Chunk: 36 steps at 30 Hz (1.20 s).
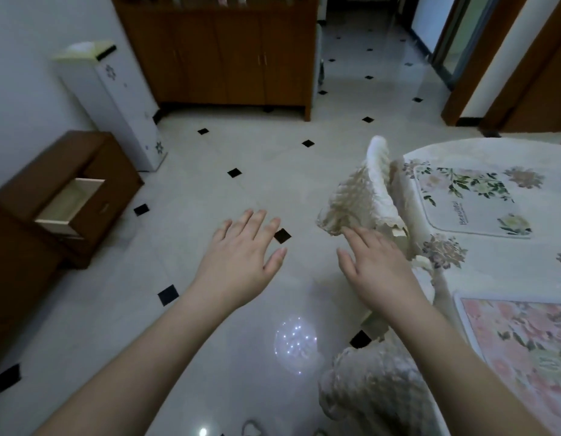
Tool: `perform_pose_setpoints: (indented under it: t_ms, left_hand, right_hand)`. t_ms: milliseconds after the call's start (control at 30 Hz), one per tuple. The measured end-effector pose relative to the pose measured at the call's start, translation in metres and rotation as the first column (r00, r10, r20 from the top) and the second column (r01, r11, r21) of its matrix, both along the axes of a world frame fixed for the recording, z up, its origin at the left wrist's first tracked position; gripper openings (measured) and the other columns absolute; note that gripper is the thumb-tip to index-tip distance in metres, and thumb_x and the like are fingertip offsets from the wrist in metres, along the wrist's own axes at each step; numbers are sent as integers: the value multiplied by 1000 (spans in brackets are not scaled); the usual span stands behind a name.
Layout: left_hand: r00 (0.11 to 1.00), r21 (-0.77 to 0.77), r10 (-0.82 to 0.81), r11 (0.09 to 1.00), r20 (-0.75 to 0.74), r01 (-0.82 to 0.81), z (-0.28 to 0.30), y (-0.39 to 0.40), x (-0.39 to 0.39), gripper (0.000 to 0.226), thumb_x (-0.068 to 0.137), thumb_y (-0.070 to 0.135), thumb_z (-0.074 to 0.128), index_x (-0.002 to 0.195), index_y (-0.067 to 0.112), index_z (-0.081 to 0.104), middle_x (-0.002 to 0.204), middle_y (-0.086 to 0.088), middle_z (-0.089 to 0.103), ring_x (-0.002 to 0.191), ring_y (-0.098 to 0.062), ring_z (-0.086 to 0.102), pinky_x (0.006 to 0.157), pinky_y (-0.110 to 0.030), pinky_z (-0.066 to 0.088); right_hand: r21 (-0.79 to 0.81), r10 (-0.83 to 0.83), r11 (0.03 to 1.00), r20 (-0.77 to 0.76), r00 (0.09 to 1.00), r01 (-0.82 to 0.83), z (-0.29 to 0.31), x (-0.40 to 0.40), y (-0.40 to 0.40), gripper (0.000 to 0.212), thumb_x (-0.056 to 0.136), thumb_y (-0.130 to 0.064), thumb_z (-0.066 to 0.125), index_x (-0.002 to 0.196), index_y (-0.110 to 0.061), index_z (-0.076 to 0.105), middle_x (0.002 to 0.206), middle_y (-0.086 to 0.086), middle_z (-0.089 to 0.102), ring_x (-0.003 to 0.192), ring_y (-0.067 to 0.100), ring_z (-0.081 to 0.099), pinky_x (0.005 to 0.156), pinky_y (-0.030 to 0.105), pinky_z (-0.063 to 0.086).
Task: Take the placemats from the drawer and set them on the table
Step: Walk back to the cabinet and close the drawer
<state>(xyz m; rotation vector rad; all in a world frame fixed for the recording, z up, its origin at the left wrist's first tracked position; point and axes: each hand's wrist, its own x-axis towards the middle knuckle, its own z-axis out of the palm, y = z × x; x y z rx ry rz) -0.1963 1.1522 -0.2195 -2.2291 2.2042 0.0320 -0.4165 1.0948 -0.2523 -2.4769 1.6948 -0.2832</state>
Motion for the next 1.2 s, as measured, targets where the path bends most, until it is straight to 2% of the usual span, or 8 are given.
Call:
perform_pose_setpoints:
  t_ms: [267, 400, 500, 633, 767, 967, 1133, 1200]
  left_hand:
    - [983, -30, 169, 985, -69, -171, 1, 3, 107, 88, 80, 65, -8, 157, 33, 20, 166, 5, 17, 153, -14, 11, 121, -36, 9]
    - [965, -41, 258, 965, -38, -260, 1, 10, 175, 87, 81, 65, -7, 156, 32, 24, 164, 4, 23, 152, -16, 16, 120, -37, 12]
    - [948, -13, 313, 949, -51, -314, 2, 13, 222, 89, 80, 65, -9, 156, 32, 21, 165, 4, 21, 152, -16, 14, 121, -38, 12]
    - [924, 7, 377, 926, -57, -377, 8, 15, 277, 62, 102, 57, 15, 158, 31, 16, 166, 4, 16, 153, -16, 9, 121, -38, 9]
    - [909, -4, 412, 911, -72, -413, 10, 14, 309, 60, 104, 54, 20, 158, 30, 15, 166, 3, 15, 153, -16, 8, 121, -37, 8]
    - [892, -27, 441, 895, -103, -446, 13, -21, 345, 60, 103, 55, 19, 158, 30, 14, 166, 3, 14, 153, -16, 7, 122, -37, 7]
    - [886, -8, 456, 889, -89, -458, 3, -73, 364, 60, 103, 55, 20, 158, 30, 14, 166, 4, 15, 153, -16, 7, 122, -37, 6]
    - [882, 8, 464, 885, -81, -465, -2, -98, 376, 60, 103, 54, 20, 158, 31, 15, 166, 4, 16, 153, -15, 7, 122, -37, 6]
  right_hand:
    - [-18, 181, 983, -23, 983, -181, 2, 111, -34, 60, 92, -44, 28, 126, -8, 62, 130, 16, 61, 120, 33, 57, 102, 43, 43]
    - [-7, 269, 963, -53, 962, -269, 5, 186, -44, 68, 91, -49, 18, 135, -11, 54, 141, 13, 53, 132, 30, 47, 108, 42, 35]
    - [-8, 305, 952, -36, 952, -305, 7, 242, -47, 64, 92, -47, 23, 135, -12, 55, 140, 12, 54, 131, 30, 49, 105, 41, 38]
    - [-11, 390, 921, -42, 920, -390, 14, 300, -48, 65, 90, -47, 22, 134, -12, 56, 138, 12, 56, 128, 30, 52, 101, 42, 43]
    - [-14, 461, 886, -65, 885, -463, 21, 348, -59, 79, 85, -54, 7, 143, -17, 46, 149, 7, 45, 138, 26, 39, 110, 38, 30]
    - [36, 521, 853, -106, 847, -520, 15, 389, -98, 52, 102, -43, 32, 151, -22, 32, 158, 1, 30, 146, 18, 24, 114, 29, 15]
    - [56, 518, 856, -85, 851, -515, 3, 410, -158, 80, 85, -57, 4, 148, -21, 38, 154, 2, 37, 143, 20, 30, 115, 32, 19]
    - [64, 522, 852, -62, 850, -519, -1, 419, -189, 77, 87, -56, 7, 148, -21, 37, 155, 3, 36, 144, 20, 29, 115, 33, 19]
